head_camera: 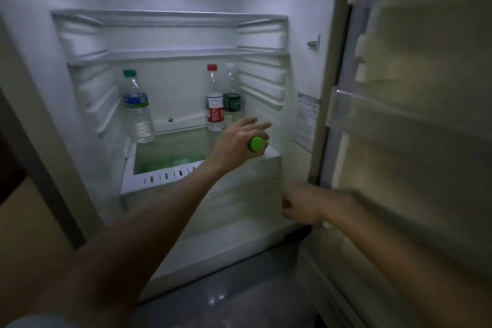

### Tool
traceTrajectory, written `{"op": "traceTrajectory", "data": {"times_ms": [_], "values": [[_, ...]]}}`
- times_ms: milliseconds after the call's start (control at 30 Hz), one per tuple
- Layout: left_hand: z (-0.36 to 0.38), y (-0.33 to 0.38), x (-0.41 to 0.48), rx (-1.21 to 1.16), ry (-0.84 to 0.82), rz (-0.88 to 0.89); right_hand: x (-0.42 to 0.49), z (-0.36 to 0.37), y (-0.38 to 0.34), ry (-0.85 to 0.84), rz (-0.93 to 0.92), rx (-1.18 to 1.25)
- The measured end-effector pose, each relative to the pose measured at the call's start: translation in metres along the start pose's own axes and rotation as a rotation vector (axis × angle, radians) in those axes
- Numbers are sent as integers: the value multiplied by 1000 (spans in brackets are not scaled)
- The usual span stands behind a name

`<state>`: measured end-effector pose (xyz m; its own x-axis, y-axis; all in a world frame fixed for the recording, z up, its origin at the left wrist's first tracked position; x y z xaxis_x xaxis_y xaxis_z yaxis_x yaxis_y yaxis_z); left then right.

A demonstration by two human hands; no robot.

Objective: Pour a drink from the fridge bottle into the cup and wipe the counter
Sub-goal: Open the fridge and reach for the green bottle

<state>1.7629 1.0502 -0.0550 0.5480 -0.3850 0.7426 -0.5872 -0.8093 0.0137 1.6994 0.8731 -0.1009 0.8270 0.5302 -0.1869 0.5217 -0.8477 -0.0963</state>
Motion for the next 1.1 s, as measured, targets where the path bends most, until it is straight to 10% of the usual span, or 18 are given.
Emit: {"op": "traceTrajectory", "data": {"times_ms": [233,500,1100], "values": [[-49,53,0,147,315,-245,-40,-8,-9,32,-36,9],[-79,101,-80,-35,105,-986,-91,3,-20,107,-57,-63],[-112,230,-223,-115,-154,-1090,-204,64,-44,52,-73,-33]]}}
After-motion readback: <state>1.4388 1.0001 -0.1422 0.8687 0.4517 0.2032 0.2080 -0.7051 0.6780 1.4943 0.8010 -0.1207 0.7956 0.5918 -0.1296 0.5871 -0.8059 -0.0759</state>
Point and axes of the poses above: each hand's wrist, its own x-axis towards the middle knuckle, its own z-axis out of the palm, y = z × x, the point moved 3 cm from there along x, towards the middle knuckle, and after that the axes turned 2 degrees about -z, right-handed, at the moved point
